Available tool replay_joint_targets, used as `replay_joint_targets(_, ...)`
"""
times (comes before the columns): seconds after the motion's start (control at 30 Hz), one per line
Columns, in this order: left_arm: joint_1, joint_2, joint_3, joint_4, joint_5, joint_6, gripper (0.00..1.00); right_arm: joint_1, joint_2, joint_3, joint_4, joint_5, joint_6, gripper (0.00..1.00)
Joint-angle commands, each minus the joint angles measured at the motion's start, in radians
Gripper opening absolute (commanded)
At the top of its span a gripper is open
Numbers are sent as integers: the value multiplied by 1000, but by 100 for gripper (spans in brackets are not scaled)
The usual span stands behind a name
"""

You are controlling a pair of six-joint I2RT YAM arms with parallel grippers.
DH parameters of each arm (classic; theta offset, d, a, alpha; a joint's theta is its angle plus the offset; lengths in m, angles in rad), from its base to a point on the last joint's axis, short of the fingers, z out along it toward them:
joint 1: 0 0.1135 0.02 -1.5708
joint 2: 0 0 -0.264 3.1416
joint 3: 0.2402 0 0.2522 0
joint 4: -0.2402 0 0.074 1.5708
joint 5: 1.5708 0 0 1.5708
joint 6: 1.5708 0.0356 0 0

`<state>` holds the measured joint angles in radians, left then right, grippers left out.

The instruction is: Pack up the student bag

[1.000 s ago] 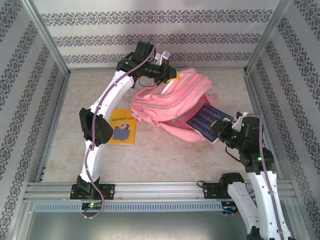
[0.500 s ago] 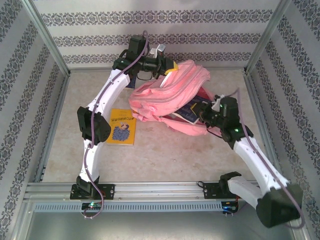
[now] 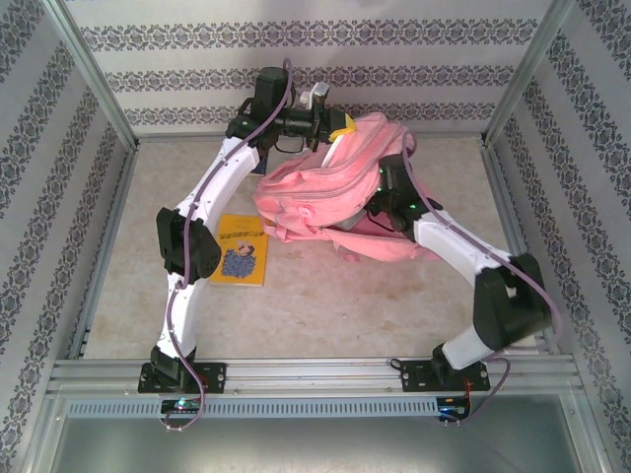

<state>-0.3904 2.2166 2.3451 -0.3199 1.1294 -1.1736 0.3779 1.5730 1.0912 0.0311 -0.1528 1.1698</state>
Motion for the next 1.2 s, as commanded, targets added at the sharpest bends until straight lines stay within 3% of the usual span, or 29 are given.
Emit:
replay_joint_targets(0.0,1,-42,39,216,82,-28,0,1,45,72,-10,47,-64,62)
replay_joint_targets(0.1,6,-30,48,218,82,-27,0,3,-40,48,-59,90,-161,86)
replay_joint_targets(0.17,13,-22,55,219,82,-27,0,-8,-117,15,-114,110,-204,90)
replay_joint_targets(0.33,30,-13,65,204,80,-14,0,-54,-334,-81,-280,144,-256,89)
replay_joint_targets(0.5,6,25,126,43,59,108,0,-29,-545,-113,-534,243,-331,86)
replay_joint_targets(0.73,-127,125,206,-245,-14,320,0,24,-907,-155,-917,463,-317,78)
replay_joint_targets(0.9,-229,182,246,-436,-109,459,0,26,-1018,-110,-1076,499,-362,76)
replay_joint_targets(0.93,-244,184,247,-457,-129,474,6,26,-1014,-93,-1104,505,-375,76)
replay_joint_targets(1.0,-262,168,247,-503,-180,517,32,25,-1013,-71,-1123,513,-403,76)
replay_joint_targets(1.03,-263,151,241,-528,-206,535,40,26,-1009,-62,-1118,509,-421,76)
replay_joint_targets(1.1,-256,110,231,-583,-261,575,51,26,-988,-47,-1092,481,-451,76)
replay_joint_targets(1.17,-243,50,202,-661,-347,626,52,26,-939,-32,-1047,407,-505,76)
